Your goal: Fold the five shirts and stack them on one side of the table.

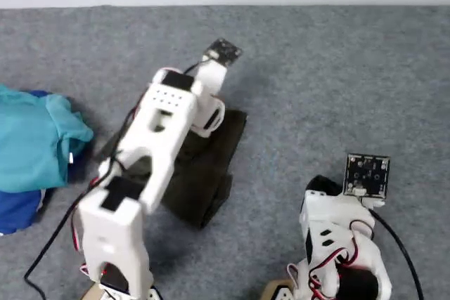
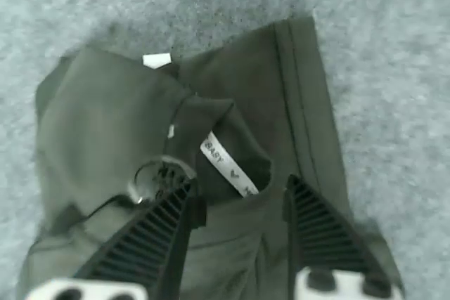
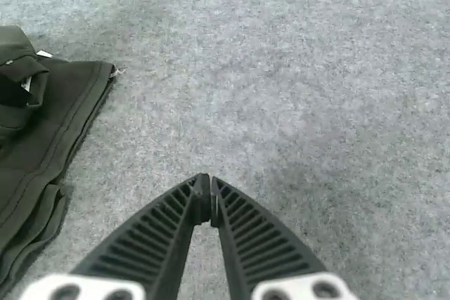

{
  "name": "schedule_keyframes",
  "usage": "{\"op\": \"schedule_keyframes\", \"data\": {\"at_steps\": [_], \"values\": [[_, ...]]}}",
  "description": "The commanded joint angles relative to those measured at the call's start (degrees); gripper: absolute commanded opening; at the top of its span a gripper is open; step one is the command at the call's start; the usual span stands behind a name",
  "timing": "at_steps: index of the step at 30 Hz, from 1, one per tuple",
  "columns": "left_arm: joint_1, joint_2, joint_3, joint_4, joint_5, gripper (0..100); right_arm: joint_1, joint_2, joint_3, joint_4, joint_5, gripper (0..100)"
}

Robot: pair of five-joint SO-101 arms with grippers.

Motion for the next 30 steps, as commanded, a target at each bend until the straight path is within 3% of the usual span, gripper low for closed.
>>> {"op": "schedule_keyframes", "data": {"at_steps": [1,4,8,13,17,24,30], "values": [[0.3,6.7,-8.2,3.1,-2.5,18,0.2,1.0,-2.9,-0.1,0.8,0.8],[0.2,13.3,-14.6,7.9,-2.9,15,0.0,1.0,-2.9,-0.1,0.9,0.8],[0.2,18.5,-26.3,14.9,-4.7,0,0.0,1.0,-2.9,-0.1,0.9,0.8],[0.0,18.5,-43.8,27.0,-5.3,0,0.0,1.0,-2.9,-0.1,0.9,0.8],[-3.0,12.8,-50.1,26.6,-0.7,0,-0.1,1.1,-3.0,-1.2,0.9,0.8],[-3.3,3.3,-39.8,26.6,-0.8,0,-2.8,7.5,-5.8,-4.6,0.5,0.8],[-2.3,-4.9,-23.4,26.5,-2.1,0,-7.4,33.3,-22.4,-4.3,-5.8,0.8]]}}
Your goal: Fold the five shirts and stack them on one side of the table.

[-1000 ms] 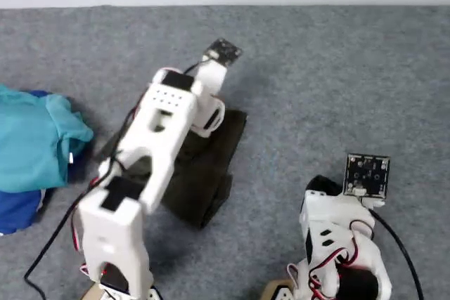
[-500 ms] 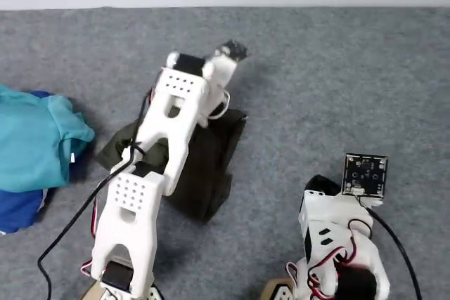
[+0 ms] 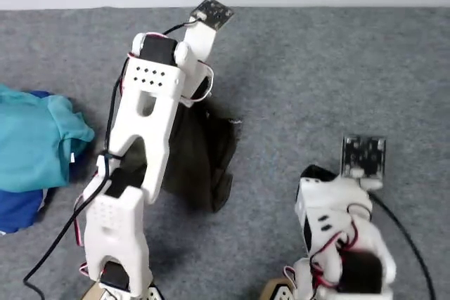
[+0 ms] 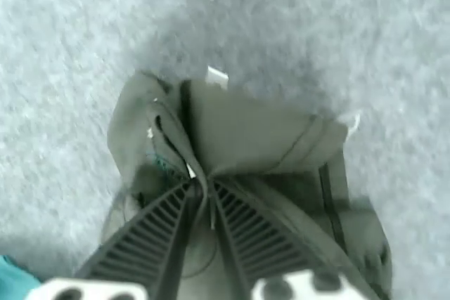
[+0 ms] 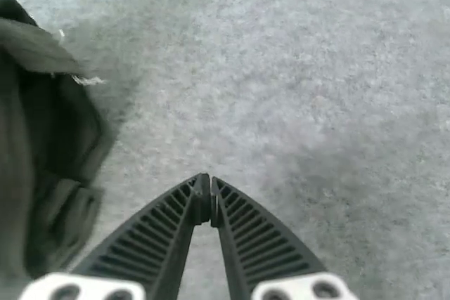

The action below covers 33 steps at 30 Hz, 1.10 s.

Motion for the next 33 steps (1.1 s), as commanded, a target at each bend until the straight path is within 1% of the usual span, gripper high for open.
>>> {"op": "schedule_keyframes", "data": {"at_steps": [1,3,5,7,9,12,18,20,22,26,28,32,33], "values": [[1.0,-7.1,8.5,1.4,-2.4,0,-3.6,18.8,-12.3,-0.7,-3.6,0.8],[1.0,-8.5,12.4,1.4,-5.8,1,-5.9,27.7,-17.8,-0.7,-4.8,0.8],[0.8,-9.1,14.7,1.3,-7.6,1,-7.5,35.9,-22.9,-1.0,-5.5,0.8],[0.7,-9.3,15.9,1.3,-8.1,3,-8.4,43.9,-27.3,-1.3,-5.4,0.8],[0.4,-9.7,16.2,1.3,-8.0,7,-9.0,50.5,-31.4,-1.3,-5.4,0.8],[-0.4,-9.7,16.0,1.3,-7.8,13,-8.0,59.4,-37.5,-1.3,-5.5,0.8],[-1.1,-9.7,16.0,1.4,-8.0,14,-8.0,73.4,-46.6,-2.0,-5.0,0.8],[-2.2,-9.8,16.0,1.4,-8.0,14,-8.0,77.3,-49.1,-2.8,-2.5,0.8],[-4.0,-9.8,16.0,1.4,-8.0,14,-8.1,81.1,-51.9,-3.3,2.5,0.8],[-10.0,-9.8,14.2,1.4,-7.2,14,-9.2,88.7,-58.6,-2.9,9.9,1.1],[-13.3,-9.8,12.0,1.4,-6.3,14,-9.9,92.6,-61.9,-2.2,11.7,5.4],[-17.4,-9.8,7.6,1.4,-6.2,14,-12.2,100.4,-69.4,0.8,12.0,23.0],[-17.8,-9.8,6.9,1.4,-6.2,14,-12.9,102.2,-71.2,1.4,12.0,25.8]]}}
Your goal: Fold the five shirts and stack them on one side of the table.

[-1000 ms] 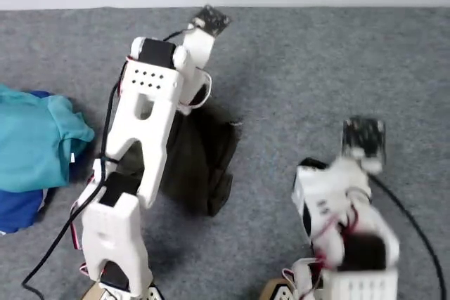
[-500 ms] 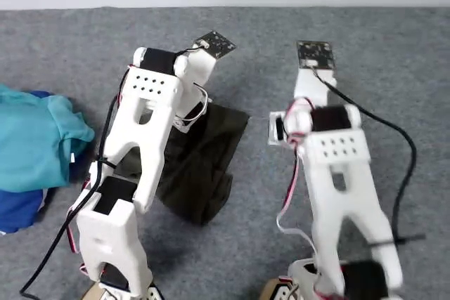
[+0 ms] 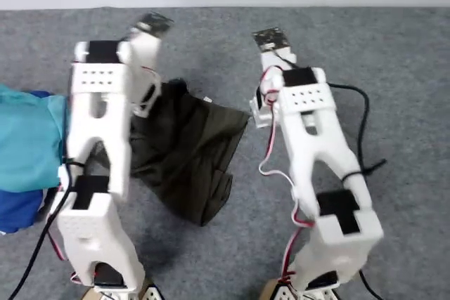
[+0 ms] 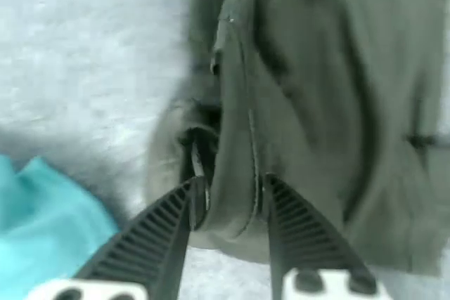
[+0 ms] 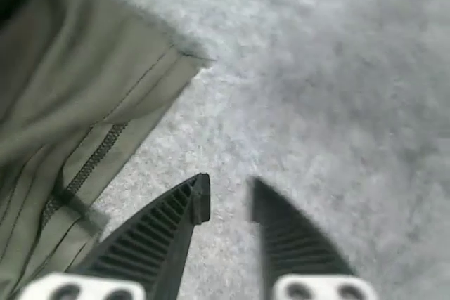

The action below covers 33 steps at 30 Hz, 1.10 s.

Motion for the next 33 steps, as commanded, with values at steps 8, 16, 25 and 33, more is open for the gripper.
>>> {"op": "schedule_keyframes", "data": {"at_steps": [8,16,25,33], "values": [[-1.6,-3.9,-5.0,1.6,0.4,14,-5.0,16.4,-20.4,1.9,1.0,26.7],[-1.7,-3.9,-4.8,1.6,0.4,14,-7.0,21.6,-25.5,2.0,1.0,26.9],[-1.8,-3.8,-4.7,1.5,0.4,14,-9.9,23.3,-28.6,0.4,1.0,26.9],[-1.7,-3.3,-4.7,1.5,0.4,14,-7.4,30.8,-32.6,0.1,1.4,26.8]]}}
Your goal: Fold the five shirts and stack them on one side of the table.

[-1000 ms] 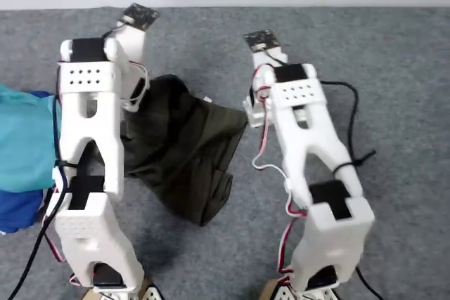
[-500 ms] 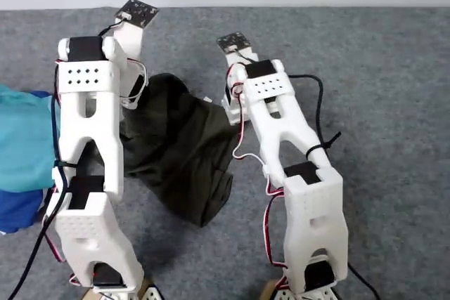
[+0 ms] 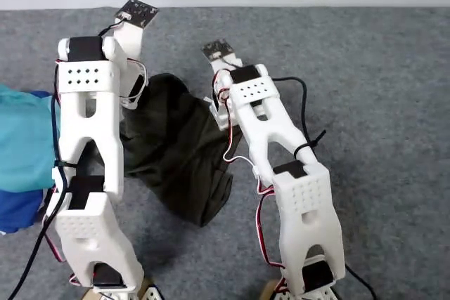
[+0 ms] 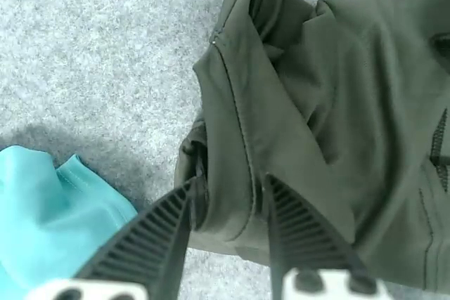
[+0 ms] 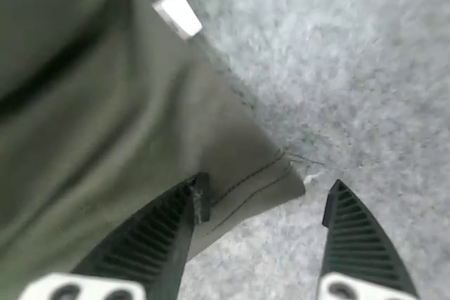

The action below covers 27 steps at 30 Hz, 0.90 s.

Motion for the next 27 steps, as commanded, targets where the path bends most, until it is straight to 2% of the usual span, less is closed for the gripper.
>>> {"op": "schedule_keyframes", "data": {"at_steps": [1,10,18,27], "values": [[-0.4,-3.3,-1.7,1.5,0.5,14,1.5,1.5,-6.3,-0.6,0.7,26.6],[-0.4,-3.2,-1.6,1.5,0.5,14,0.8,13.4,-21.4,3.2,0.8,25.3],[-0.3,-3.2,5.1,-0.7,0.5,14,-1.7,19.1,-34.4,13.0,5.5,0.4],[-0.3,-3.8,6.0,-1.3,0.5,14,-1.3,19.2,-49.3,25.5,6.2,1.0]]}}
